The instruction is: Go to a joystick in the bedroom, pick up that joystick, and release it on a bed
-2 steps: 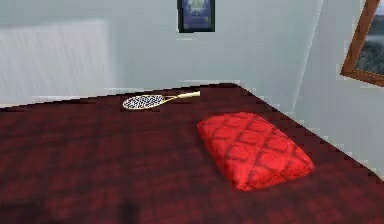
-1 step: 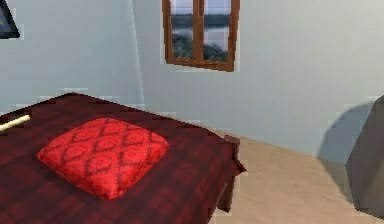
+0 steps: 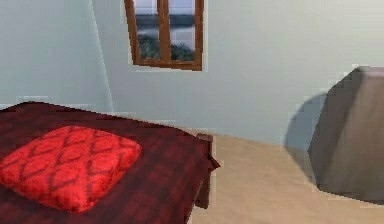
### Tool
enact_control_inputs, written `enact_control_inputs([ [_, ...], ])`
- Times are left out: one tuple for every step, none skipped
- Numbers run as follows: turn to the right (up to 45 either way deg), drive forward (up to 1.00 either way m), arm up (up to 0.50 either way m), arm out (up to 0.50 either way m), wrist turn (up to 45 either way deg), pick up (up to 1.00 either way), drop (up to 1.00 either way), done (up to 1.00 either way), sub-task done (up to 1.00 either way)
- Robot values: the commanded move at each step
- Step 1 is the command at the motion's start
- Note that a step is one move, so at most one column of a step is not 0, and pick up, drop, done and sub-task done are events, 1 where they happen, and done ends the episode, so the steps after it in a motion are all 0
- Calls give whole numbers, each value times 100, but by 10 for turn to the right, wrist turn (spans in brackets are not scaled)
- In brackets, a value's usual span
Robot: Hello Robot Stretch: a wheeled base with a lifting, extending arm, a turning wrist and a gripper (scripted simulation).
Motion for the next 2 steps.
enact_control_inputs([
  [-450,0,0,0,0,0,0,0,0],
  [-450,0,0,0,0,0,0,0,0],
])
